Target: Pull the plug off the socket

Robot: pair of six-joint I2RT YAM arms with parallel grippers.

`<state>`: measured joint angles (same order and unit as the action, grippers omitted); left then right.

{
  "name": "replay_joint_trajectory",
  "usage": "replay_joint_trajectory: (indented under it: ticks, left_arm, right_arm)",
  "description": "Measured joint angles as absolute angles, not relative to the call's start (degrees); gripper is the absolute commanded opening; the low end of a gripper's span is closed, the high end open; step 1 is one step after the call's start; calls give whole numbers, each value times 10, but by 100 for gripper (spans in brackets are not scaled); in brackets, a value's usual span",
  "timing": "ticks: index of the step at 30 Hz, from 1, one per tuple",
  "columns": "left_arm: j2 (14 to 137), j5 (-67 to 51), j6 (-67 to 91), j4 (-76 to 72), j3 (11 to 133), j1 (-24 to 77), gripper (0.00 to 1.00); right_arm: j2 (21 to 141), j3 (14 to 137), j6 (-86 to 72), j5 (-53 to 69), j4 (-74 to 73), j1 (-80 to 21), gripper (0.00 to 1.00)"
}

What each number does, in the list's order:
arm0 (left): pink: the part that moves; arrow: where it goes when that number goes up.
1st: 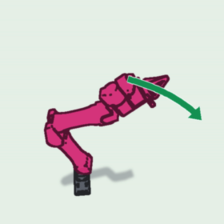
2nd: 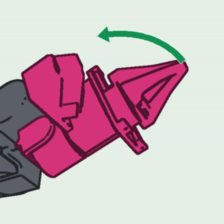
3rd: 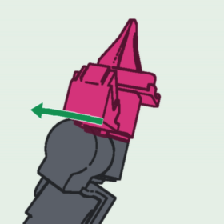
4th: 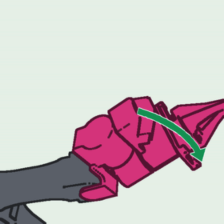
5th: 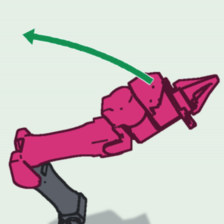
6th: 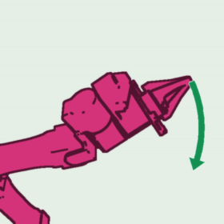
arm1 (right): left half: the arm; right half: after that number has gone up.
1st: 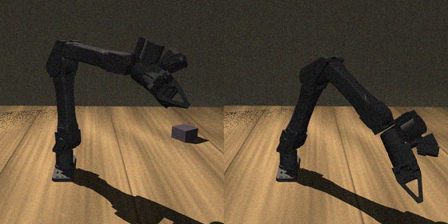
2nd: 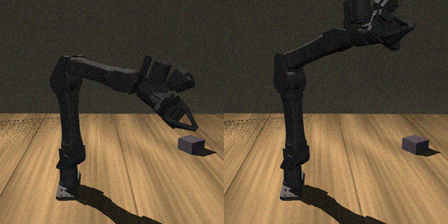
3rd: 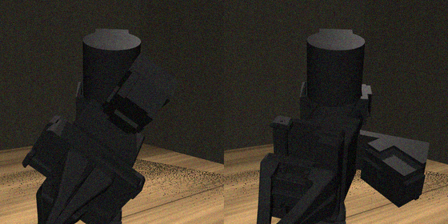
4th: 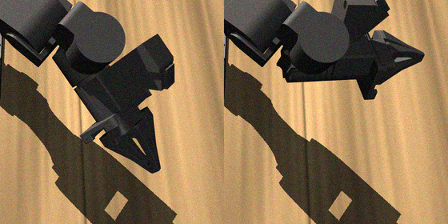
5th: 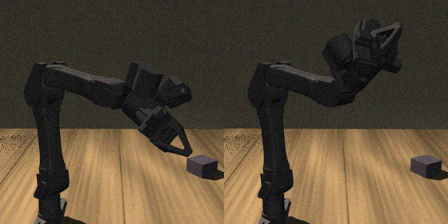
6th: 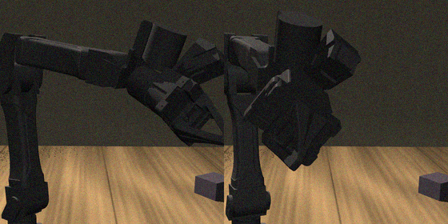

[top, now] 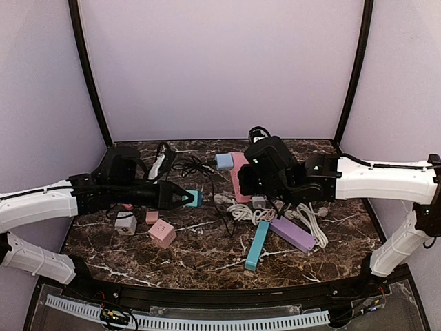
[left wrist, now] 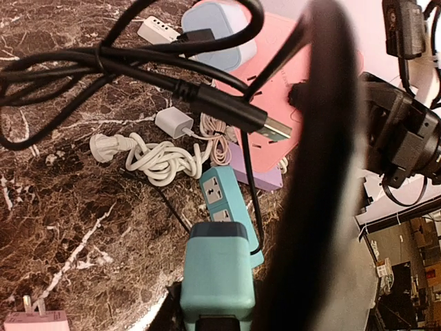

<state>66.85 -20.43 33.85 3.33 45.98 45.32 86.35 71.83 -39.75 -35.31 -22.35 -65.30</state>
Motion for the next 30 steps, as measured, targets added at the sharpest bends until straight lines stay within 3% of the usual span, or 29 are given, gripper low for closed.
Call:
replay_joint_trajectory:
  ticks: [13, 30]
  left_arm:
    - [620, -230, 315, 103, 427, 315, 1]
    - [781, -258, 309, 134, 427, 175, 1]
  right_arm:
    - [844, 701, -409, -329, -224, -651, 0]
    - [819, 686, -413, -307, -225, -650, 0]
